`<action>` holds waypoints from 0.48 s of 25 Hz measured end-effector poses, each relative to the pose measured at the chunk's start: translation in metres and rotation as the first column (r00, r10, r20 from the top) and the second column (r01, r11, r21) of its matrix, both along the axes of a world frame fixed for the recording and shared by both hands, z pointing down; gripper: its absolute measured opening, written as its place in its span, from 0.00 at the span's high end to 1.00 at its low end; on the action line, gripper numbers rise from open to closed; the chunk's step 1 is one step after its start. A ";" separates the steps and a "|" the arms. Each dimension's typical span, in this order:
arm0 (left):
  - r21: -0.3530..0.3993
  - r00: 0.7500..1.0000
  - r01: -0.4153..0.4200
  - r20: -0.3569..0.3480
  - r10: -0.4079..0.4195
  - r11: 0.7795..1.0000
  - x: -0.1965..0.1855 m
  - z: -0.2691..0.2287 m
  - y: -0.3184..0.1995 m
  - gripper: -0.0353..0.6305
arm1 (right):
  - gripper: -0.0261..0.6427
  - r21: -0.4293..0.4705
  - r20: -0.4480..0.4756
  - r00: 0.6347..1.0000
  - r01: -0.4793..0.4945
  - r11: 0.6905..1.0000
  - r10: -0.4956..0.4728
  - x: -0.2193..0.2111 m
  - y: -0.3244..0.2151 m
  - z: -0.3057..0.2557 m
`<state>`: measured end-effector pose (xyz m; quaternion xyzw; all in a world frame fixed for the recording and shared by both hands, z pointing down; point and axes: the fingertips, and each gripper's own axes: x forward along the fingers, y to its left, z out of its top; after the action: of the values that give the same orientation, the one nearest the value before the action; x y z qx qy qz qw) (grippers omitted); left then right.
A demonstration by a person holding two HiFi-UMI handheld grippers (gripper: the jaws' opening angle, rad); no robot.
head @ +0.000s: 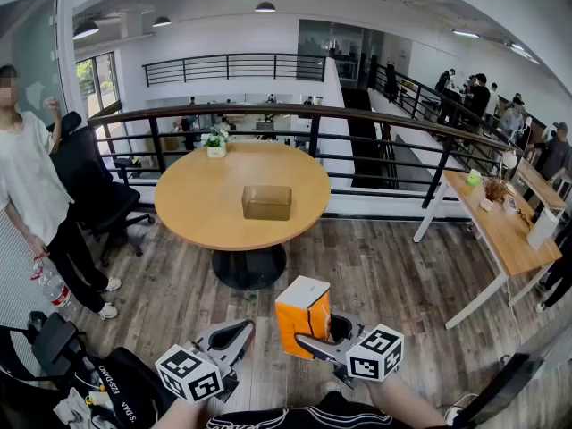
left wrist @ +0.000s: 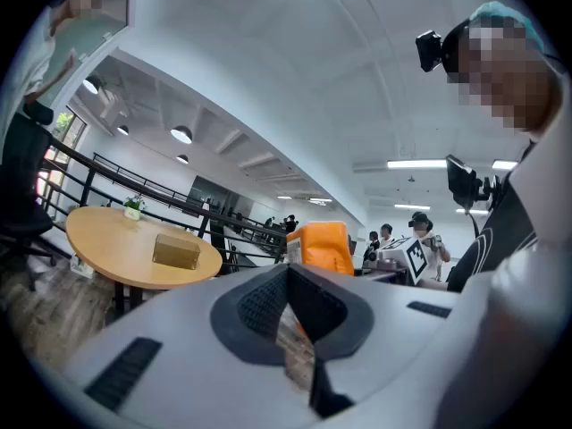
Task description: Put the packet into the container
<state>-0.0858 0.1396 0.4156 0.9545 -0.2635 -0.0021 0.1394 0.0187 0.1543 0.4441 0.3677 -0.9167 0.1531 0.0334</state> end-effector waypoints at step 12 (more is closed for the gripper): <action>-0.003 0.999 -0.031 -0.024 0.031 1.000 0.007 0.002 0.006 0.94 | 0.50 0.009 -0.009 0.998 -0.061 0.998 0.061 0.007 0.005 -0.002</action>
<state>-0.0784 0.1454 0.4175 0.9582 -0.2469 -0.0110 0.1440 0.0261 0.1595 0.4422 0.3964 -0.9054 0.1485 0.0312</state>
